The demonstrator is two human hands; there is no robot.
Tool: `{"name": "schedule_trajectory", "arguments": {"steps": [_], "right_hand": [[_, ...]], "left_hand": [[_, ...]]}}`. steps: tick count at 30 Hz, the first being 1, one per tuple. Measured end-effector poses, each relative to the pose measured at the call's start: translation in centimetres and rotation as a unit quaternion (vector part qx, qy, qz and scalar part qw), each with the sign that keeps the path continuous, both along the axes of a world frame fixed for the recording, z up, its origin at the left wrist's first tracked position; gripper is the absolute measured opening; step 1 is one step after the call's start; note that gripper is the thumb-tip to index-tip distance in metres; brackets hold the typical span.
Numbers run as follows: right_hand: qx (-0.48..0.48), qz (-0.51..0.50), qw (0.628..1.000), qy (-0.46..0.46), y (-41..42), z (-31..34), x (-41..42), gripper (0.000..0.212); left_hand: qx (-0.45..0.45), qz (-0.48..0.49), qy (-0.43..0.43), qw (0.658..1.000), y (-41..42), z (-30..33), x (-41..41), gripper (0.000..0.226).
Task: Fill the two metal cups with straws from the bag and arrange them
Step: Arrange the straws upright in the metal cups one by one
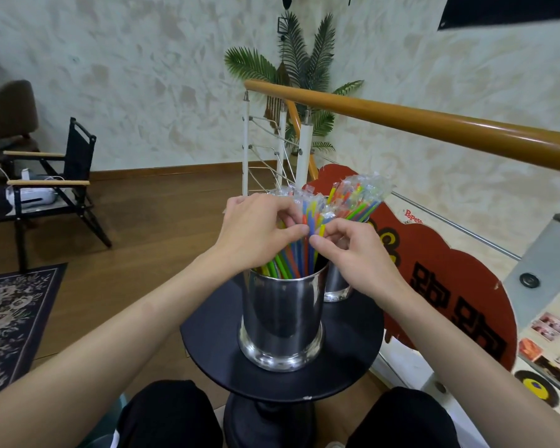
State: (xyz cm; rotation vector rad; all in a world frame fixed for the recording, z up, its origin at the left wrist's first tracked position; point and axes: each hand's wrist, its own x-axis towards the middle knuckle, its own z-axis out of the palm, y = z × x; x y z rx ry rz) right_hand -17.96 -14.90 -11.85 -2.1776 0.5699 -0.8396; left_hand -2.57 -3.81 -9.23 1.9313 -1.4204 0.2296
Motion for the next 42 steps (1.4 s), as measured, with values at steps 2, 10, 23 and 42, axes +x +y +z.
{"name": "schedule_trajectory", "arguments": {"steps": [2,10,23,42], "right_hand": [[0.002,0.002,1.000,-0.004,0.0,0.2,-0.1,0.021],[0.003,0.003,0.999,-0.033,0.5,1.2,0.3,0.013],[-0.006,0.004,0.999,-0.043,0.7,1.4,0.5,0.013],[-0.023,0.020,0.997,-0.066,1.0,2.9,-0.6,0.008]], "left_hand": [[-0.002,-0.029,0.041,0.999,0.2,0.3,0.3,0.013],[-0.008,-0.090,0.104,0.990,0.8,0.8,0.8,0.008],[0.006,-0.107,0.103,0.989,0.9,1.0,0.6,0.019],[-0.023,-0.088,0.089,0.992,0.7,0.6,0.8,0.012]]}}
